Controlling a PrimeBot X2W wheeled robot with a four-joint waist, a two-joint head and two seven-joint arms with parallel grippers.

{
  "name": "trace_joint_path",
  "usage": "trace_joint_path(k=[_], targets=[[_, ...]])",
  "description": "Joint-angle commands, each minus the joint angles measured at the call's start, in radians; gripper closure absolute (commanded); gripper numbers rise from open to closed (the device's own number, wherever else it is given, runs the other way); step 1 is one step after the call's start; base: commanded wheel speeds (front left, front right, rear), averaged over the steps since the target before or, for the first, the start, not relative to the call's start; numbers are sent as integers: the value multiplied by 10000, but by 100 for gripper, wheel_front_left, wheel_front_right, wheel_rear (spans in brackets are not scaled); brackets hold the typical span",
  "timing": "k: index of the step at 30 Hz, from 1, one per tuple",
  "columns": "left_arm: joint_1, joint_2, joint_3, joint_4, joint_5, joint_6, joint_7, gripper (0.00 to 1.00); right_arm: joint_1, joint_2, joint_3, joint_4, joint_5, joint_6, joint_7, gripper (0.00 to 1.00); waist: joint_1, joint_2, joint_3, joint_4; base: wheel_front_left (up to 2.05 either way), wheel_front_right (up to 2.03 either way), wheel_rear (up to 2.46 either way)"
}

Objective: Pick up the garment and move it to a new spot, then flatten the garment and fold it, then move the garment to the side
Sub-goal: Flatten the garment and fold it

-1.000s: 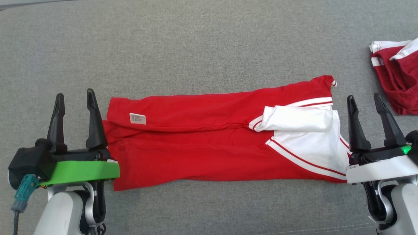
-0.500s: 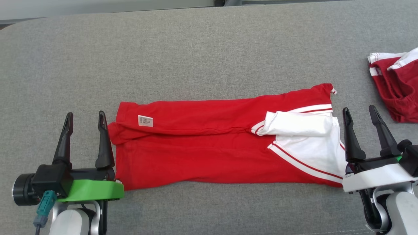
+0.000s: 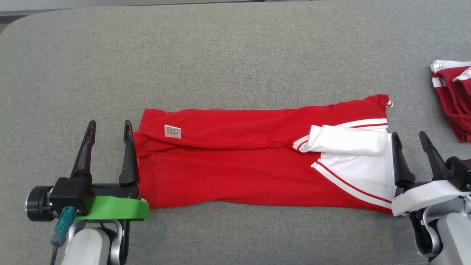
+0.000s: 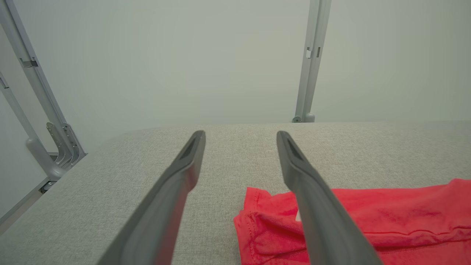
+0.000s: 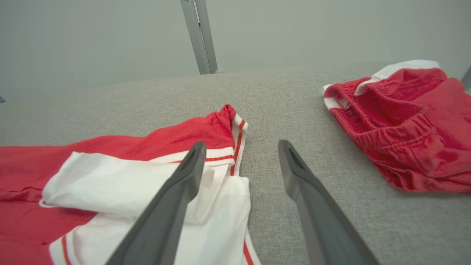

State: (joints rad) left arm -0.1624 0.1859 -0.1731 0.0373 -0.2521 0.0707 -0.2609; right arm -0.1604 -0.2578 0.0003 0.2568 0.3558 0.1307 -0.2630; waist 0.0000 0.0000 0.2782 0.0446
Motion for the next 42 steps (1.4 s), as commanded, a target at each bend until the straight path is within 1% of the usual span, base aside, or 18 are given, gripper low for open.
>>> trace_joint_path(k=[1,8,12,13,15,19,23,29,34,36,39,42], targets=[[-212,-45,-27,37,86,-48,-17,0,-220,-19,210,450,148,-2,-40,0,0,0,122,112,0,0,0],[-441,-211,-80,249,194,-197,-19,0,-763,133,1009,2639,874,-2,-10,0,0,0,297,275,0,0,0],[-496,-275,-37,300,268,-246,-19,0,-810,320,1863,3566,1361,2,92,0,0,0,333,306,0,0,0],[-495,-282,-11,301,290,-245,-19,0,-811,351,2095,3716,1492,22,113,24,0,0,341,299,0,0,0],[-487,-293,29,291,323,-255,-19,0,-870,394,2354,3828,1699,36,130,100,0,0,345,274,0,0,0],[-510,-313,78,273,374,-279,-19,0,-928,316,2488,3802,1894,10,135,100,0,0,343,207,0,0,0],[-508,-271,92,296,489,-254,-19,0,-1017,73,2263,3625,2054,-13,89,100,0,0,305,86,0,0,0],[-462,-323,163,254,538,-293,-18,0,-971,-520,1341,3180,2039,-22,-17,100,0,0,272,-102,0,0,0],[-383,-358,183,311,576,-282,-18,0,-699,-1071,380,2888,1921,-13,-21,100,0,0,215,-165,0,0,0],[-356,-368,202,337,590,-268,-19,0,-613,-1192,152,2676,1846,-10,-20,100,0,0,154,-189,0,0,0],[-257,-366,244,359,592,-232,-19,0,-643,-1258,129,2083,1681,-10,-21,100,0,0,47,-278,0,0,0],[-192,-339,245,404,630,-210,-20,0,-725,-1240,507,1303,1424,-8,-20,100,0,0,-91,-342,0,0,0]])
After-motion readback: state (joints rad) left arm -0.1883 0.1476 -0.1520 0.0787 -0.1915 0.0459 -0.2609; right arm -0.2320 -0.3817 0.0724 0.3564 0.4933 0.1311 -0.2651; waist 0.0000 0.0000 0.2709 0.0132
